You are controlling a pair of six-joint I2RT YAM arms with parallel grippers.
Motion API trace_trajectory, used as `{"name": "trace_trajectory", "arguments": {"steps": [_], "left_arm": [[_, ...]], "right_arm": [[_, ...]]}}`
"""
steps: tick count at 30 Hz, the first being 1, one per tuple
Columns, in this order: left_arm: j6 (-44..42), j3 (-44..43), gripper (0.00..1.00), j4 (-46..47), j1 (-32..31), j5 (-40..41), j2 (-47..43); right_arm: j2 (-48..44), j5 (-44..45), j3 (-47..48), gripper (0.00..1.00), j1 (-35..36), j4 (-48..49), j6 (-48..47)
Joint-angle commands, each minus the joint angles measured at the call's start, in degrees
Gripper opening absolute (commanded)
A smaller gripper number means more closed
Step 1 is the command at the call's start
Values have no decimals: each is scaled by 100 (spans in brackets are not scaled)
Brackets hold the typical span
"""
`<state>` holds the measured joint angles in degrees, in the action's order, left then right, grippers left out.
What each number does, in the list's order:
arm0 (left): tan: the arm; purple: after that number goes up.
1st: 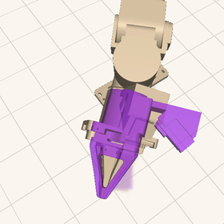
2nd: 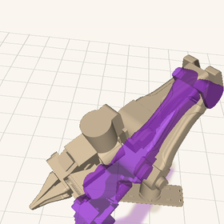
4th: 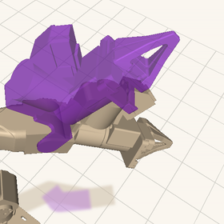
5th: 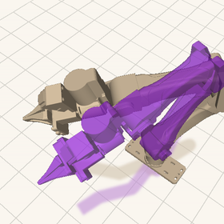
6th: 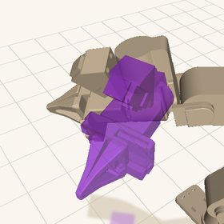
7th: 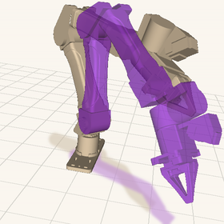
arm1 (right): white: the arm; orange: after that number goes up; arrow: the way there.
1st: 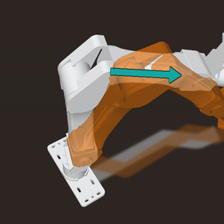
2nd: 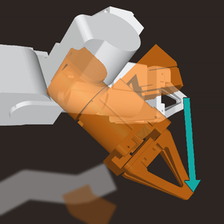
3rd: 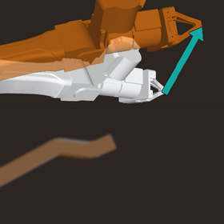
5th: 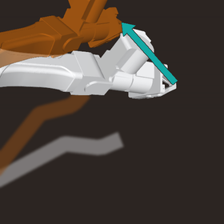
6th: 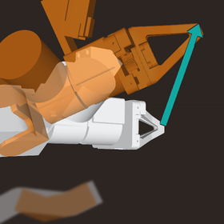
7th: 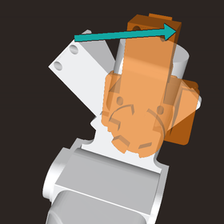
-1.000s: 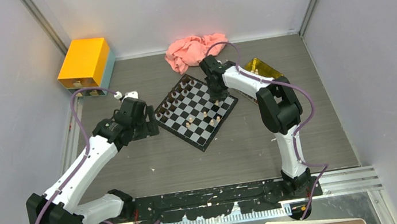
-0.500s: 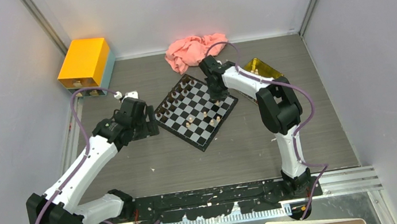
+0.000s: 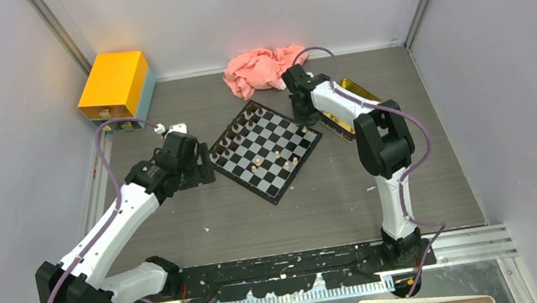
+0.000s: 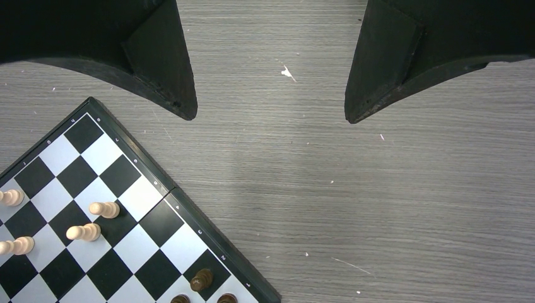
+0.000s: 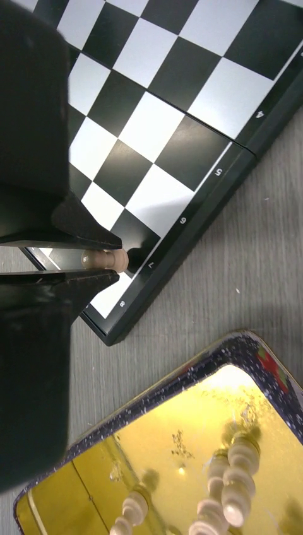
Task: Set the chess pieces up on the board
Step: Pick up the chess piece from the chessboard.
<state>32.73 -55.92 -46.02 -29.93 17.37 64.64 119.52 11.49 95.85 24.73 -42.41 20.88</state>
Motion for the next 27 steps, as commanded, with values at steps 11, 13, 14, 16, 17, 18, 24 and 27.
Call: {"name": "trace_trajectory", "arguments": {"steps": [11, 13, 14, 16, 17, 18, 24, 27], "left_arm": [[-71, -257, 87, 209, -4, -22, 73], [-73, -260, 87, 215, -3, -31, 83], [-72, -250, 87, 229, -4, -36, 84], [-70, -246, 87, 240, -3, -40, 93], [-69, -244, 87, 247, -4, -51, 102], [-64, -235, 87, 261, -4, -54, 110], [-61, -217, 86, 302, 1, -84, 150], [-74, -217, 86, 312, -4, -97, 167]], "right_arm": [[-78, -162, 441, 1, -44, -41, -41], [-53, -170, 451, 1, -50, -70, -41], [-44, -185, 442, 1, -42, -86, -41], [-34, -208, 422, 1, -40, -100, -32], [-25, -214, 408, 1, -40, -103, -27], [-19, -217, 387, 1, -40, -101, -27], [25, -267, 301, 1, -44, -83, -15], [52, -291, 294, 1, -32, -79, 3]]}}
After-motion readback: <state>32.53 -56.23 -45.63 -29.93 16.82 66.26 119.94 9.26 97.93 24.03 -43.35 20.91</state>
